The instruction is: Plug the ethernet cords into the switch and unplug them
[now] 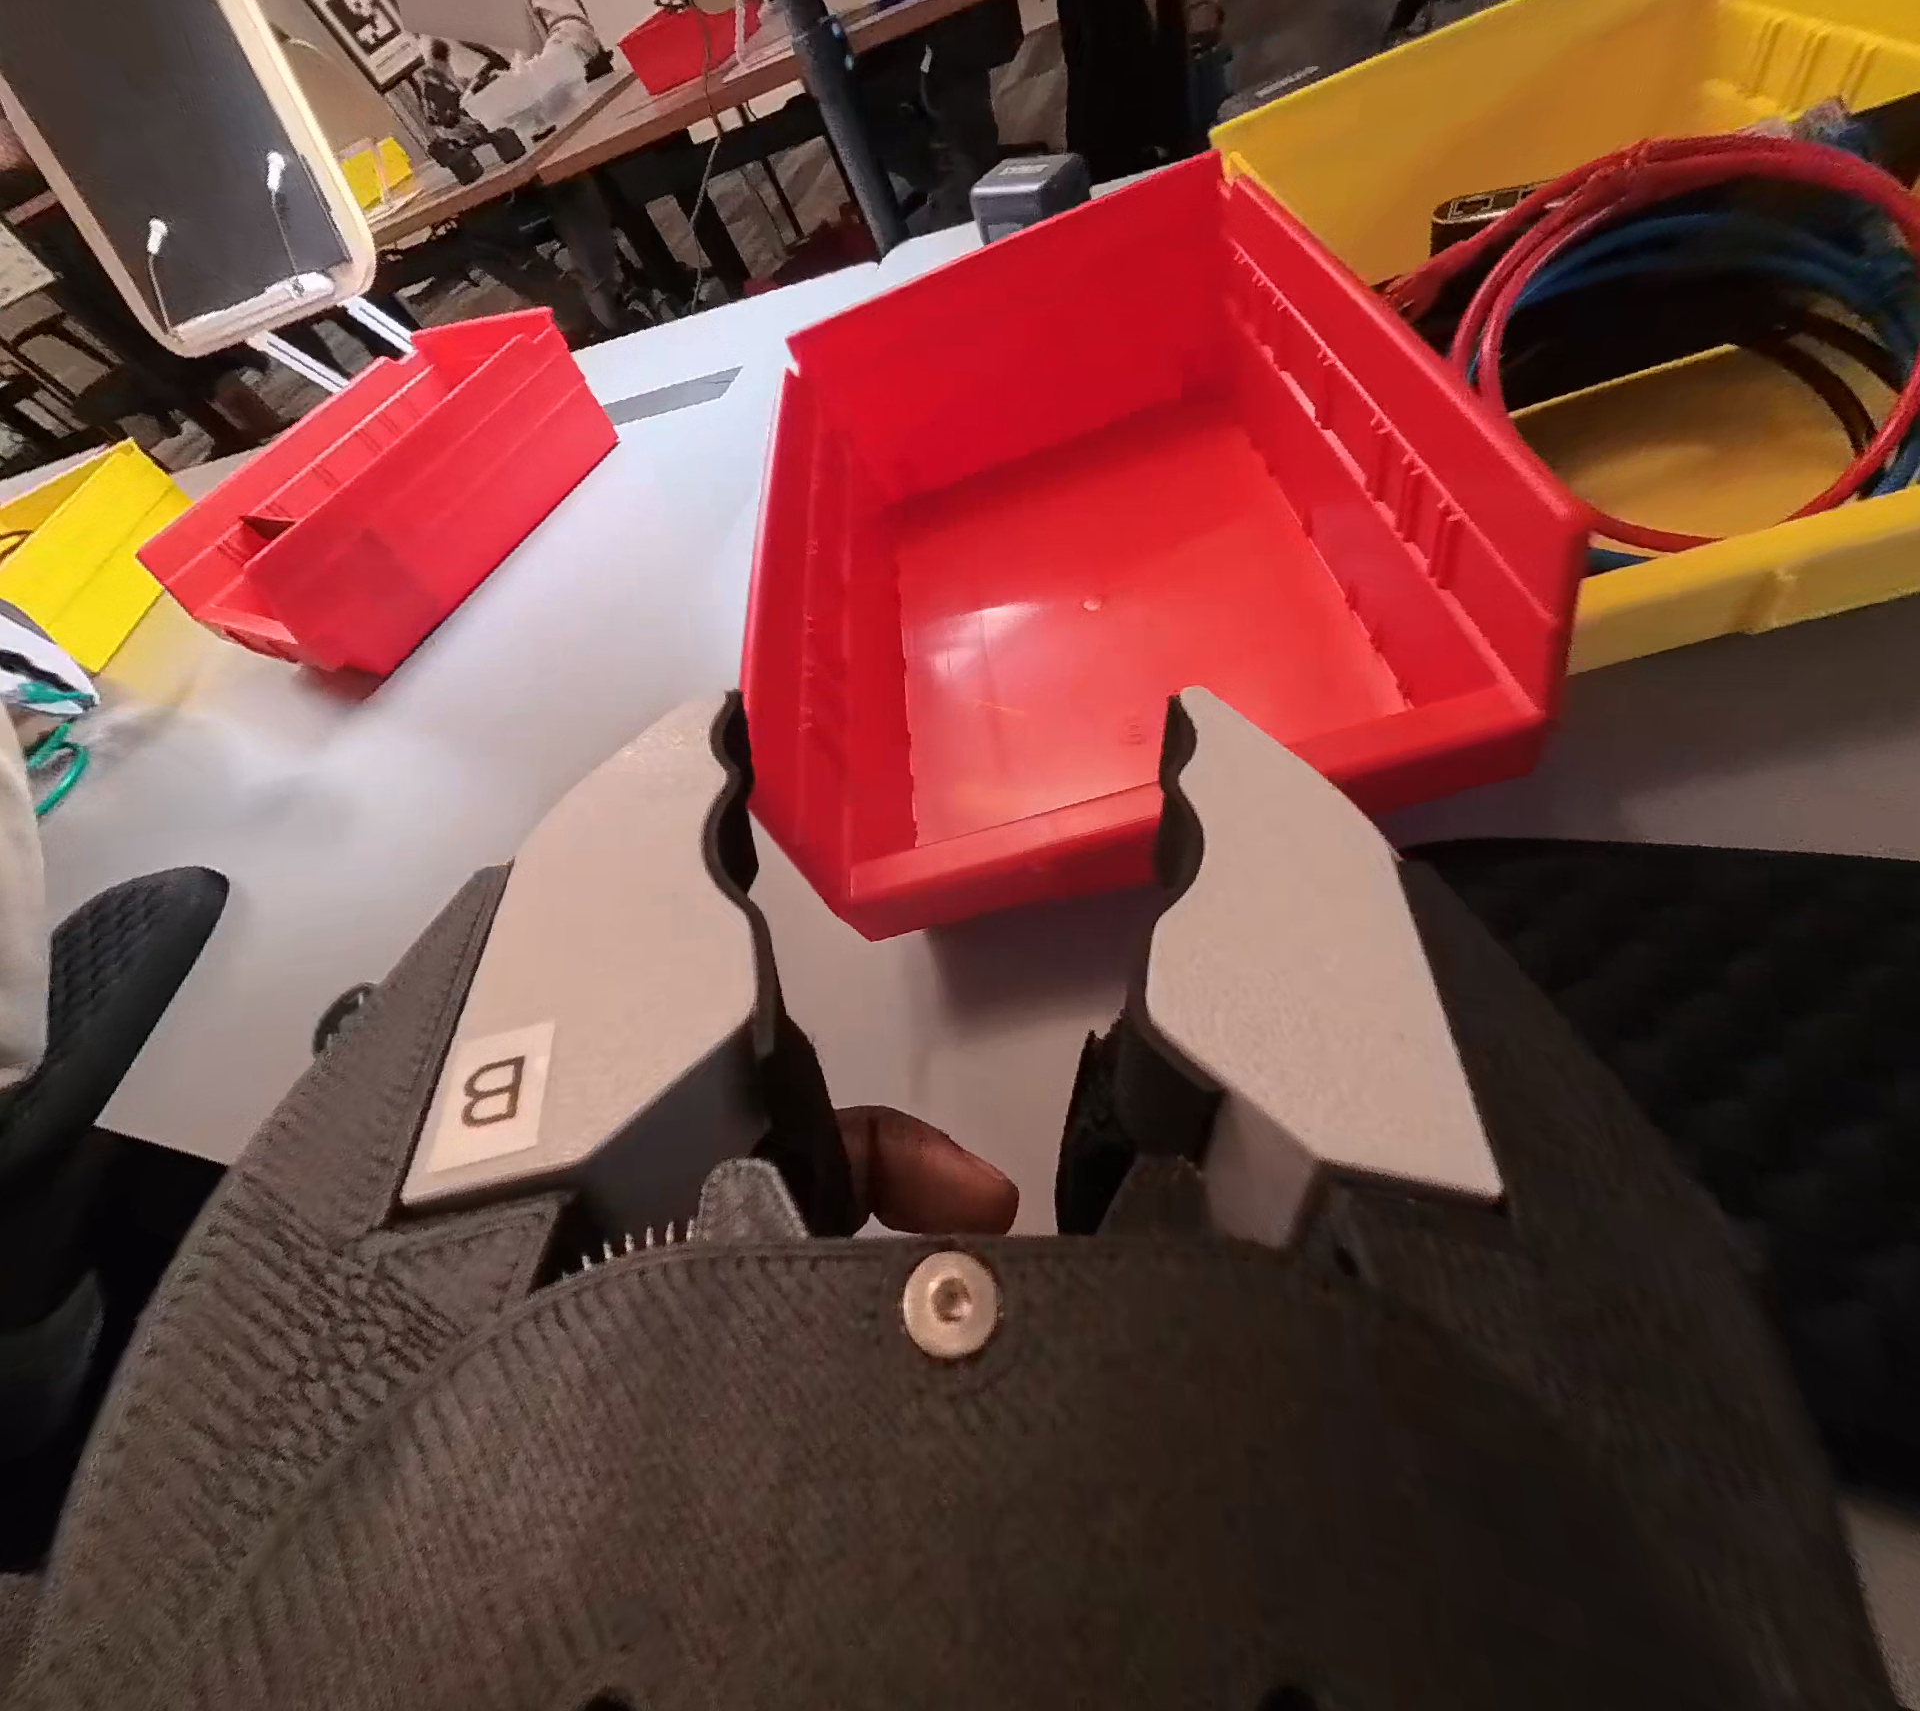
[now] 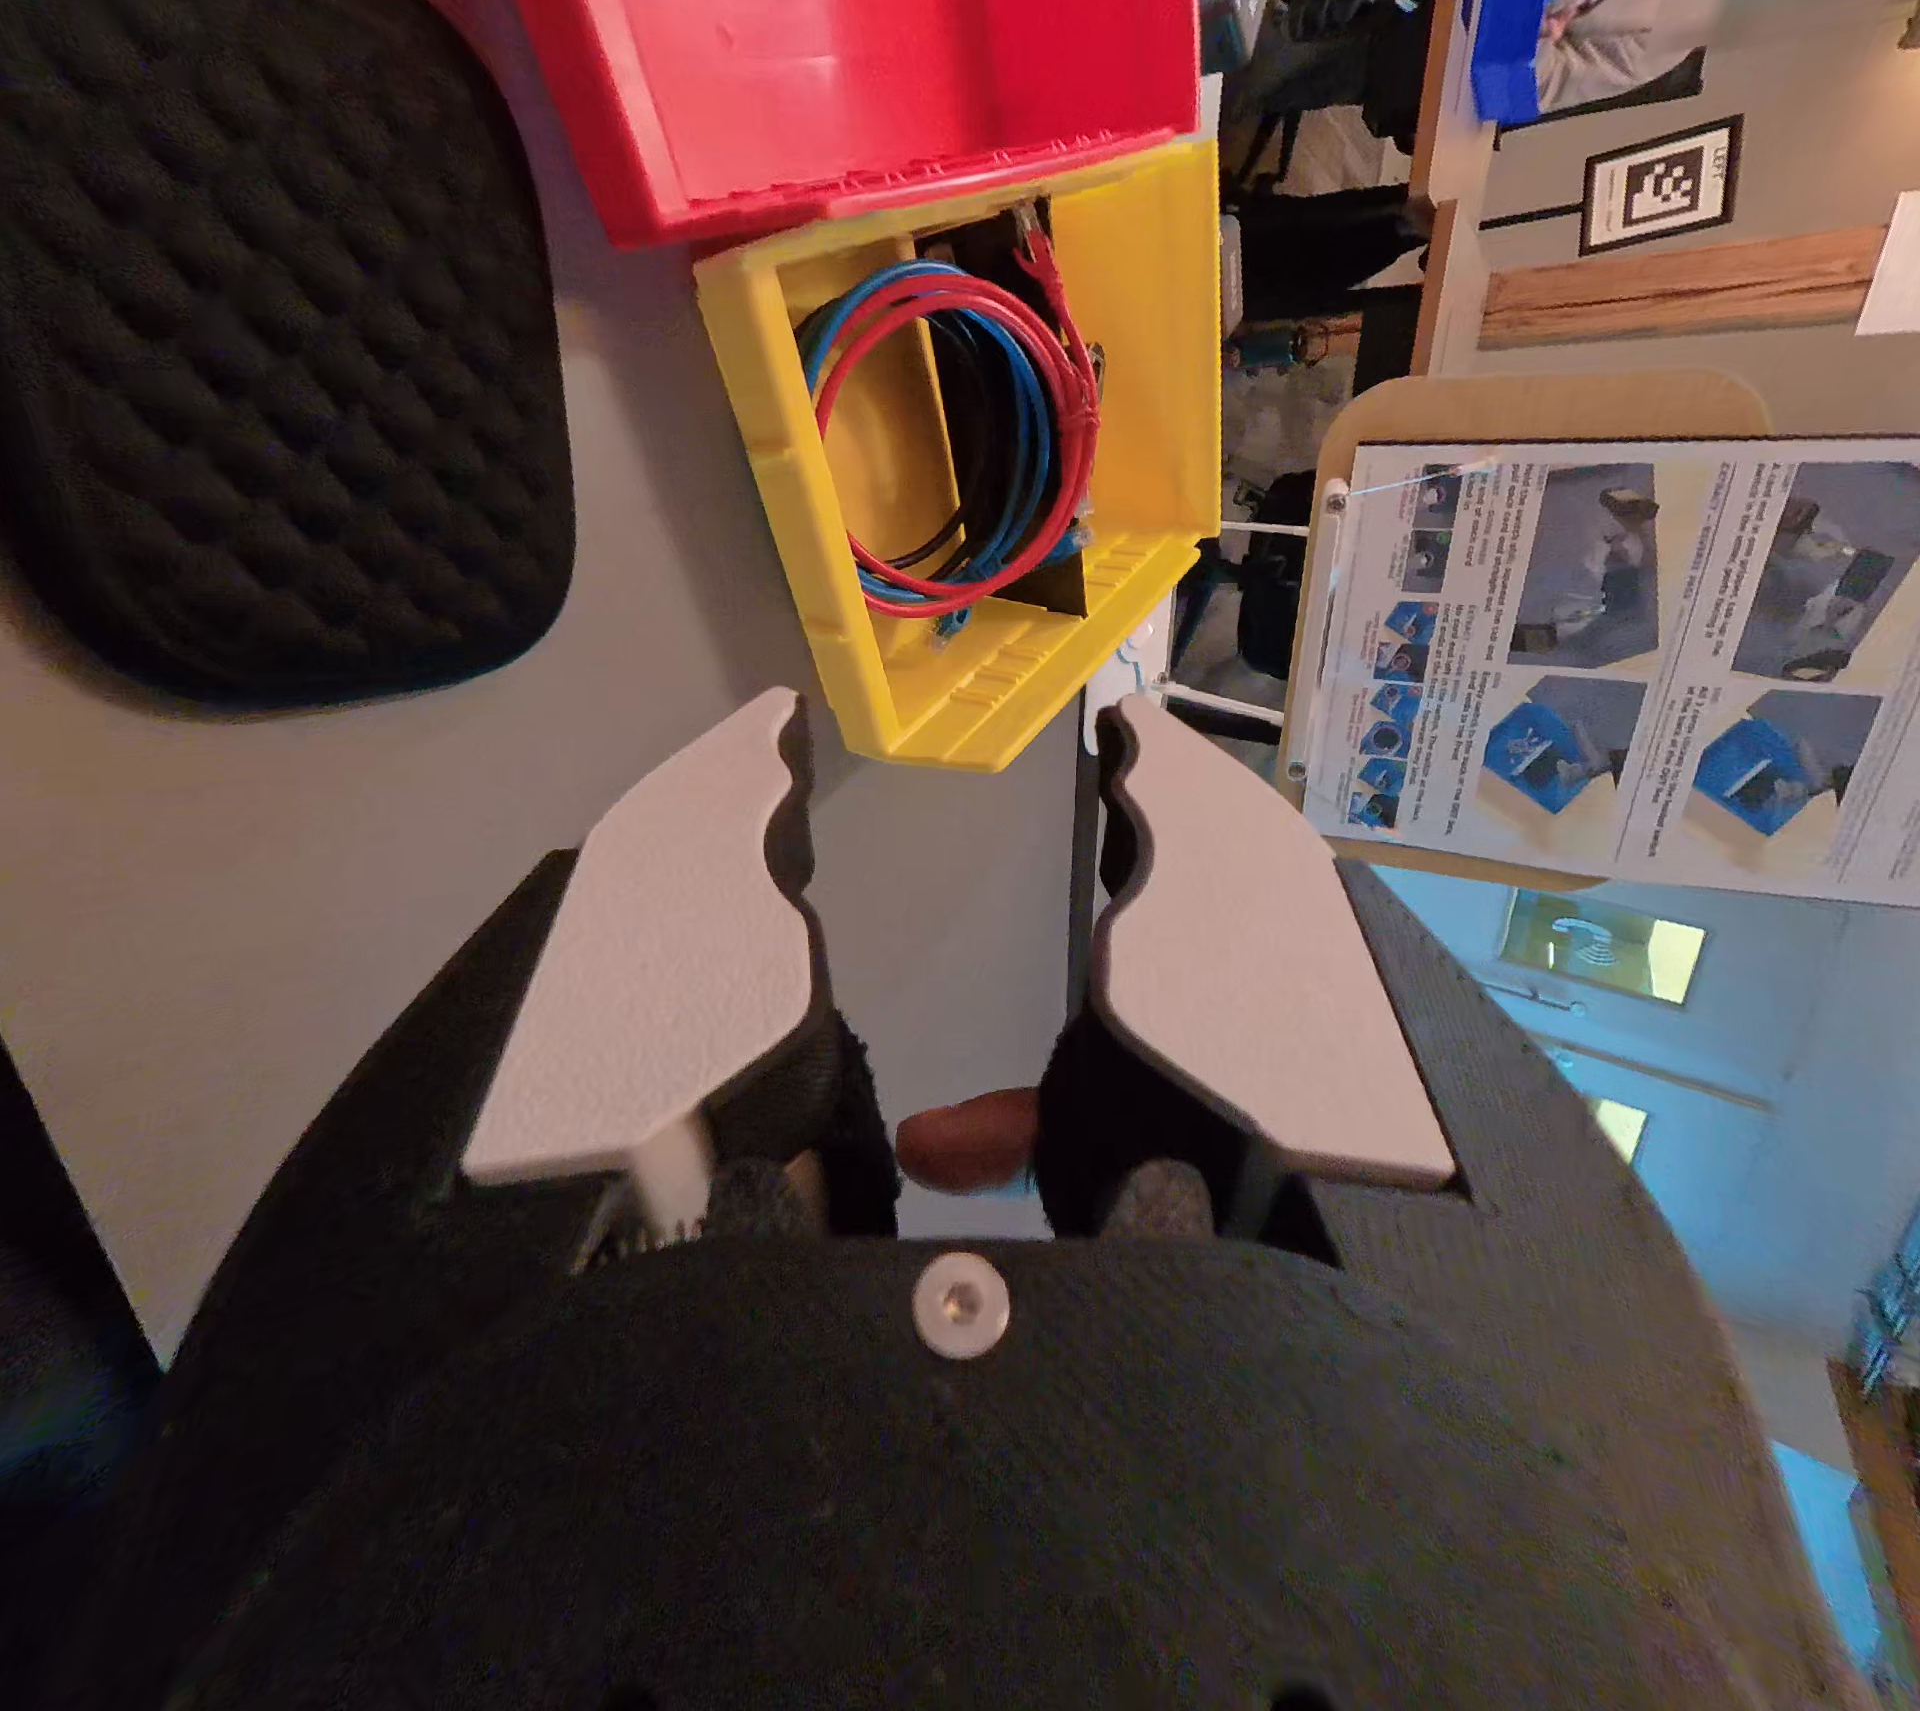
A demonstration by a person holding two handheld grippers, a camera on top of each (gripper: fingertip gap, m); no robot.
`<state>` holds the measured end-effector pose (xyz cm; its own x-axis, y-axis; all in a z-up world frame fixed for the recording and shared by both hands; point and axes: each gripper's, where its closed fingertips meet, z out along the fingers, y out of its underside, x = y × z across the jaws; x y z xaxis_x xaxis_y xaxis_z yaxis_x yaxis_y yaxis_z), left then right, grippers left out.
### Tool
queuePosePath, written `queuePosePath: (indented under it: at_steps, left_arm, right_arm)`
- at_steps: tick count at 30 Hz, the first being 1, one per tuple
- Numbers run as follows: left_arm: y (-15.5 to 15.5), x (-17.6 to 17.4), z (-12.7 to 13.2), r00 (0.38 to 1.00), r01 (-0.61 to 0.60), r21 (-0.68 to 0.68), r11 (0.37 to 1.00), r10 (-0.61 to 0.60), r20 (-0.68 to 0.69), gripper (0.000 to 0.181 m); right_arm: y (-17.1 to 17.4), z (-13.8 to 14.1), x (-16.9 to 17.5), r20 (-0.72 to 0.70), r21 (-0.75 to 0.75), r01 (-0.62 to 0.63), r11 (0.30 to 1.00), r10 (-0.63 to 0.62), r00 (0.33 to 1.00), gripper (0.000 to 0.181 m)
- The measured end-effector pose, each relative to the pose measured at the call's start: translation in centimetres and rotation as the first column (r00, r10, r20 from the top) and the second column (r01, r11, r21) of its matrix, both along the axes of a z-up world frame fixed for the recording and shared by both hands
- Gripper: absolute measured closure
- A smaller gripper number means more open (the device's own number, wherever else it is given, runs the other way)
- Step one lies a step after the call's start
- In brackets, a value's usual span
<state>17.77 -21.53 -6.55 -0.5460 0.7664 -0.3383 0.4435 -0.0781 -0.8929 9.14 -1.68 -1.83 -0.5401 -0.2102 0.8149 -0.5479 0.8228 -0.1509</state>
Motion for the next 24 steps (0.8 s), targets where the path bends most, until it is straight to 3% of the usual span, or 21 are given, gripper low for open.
queuePosePath:
  at_steps: [3, 6, 11, 13, 17, 21, 24]
  left_arm:
    - [1.8, -0.9, 0.8, 0.999, 0.024, -0.038, 0.999, -0.023, 0.037, 0.106]
    - [5.8, -2.5, 1.4, 0.985, 0.120, -0.072, 0.990, -0.110, 0.134, 0.106]
    - [13.7, -5.5, 3.2, 0.910, 0.343, -0.210, 0.916, -0.269, 0.314, 0.106]
    - [16.0, -6.0, 2.7, 0.858, 0.427, -0.211, 0.879, -0.321, 0.400, 0.106]
    - [17.1, -6.0, 3.9, 0.841, 0.463, -0.252, 0.850, -0.333, 0.426, 0.106]
    - [16.4, -5.7, 5.9, 0.873, 0.440, -0.270, 0.856, -0.338, 0.351, 0.106]
    - [15.1, -6.0, 5.7, 0.875, 0.442, -0.225, 0.868, -0.362, 0.321, 0.106]
  right_arm:
    - [0.8, -0.3, -1.3, 0.026, 0.002, 0.030, 1.000, -0.030, 0.999, 0.130]
    - [3.3, -1.4, -4.7, 0.068, 0.049, 0.141, 0.989, -0.144, 0.987, 0.129]
    - [8.7, -3.9, -11.4, 0.149, 0.134, 0.367, 0.920, -0.385, 0.911, 0.125]
    - [10.1, -5.2, -12.9, 0.190, 0.157, 0.405, 0.901, -0.430, 0.883, 0.124]
    - [10.2, -7.9, -13.0, 0.286, 0.187, 0.356, 0.916, -0.398, 0.872, 0.121]
    - [8.2, -10.2, -11.6, 0.365, 0.189, 0.246, 0.951, -0.300, 0.881, 0.117]
    - [6.3, -11.2, -11.4, 0.410, 0.145, 0.197, 0.970, -0.240, 0.880, 0.112]
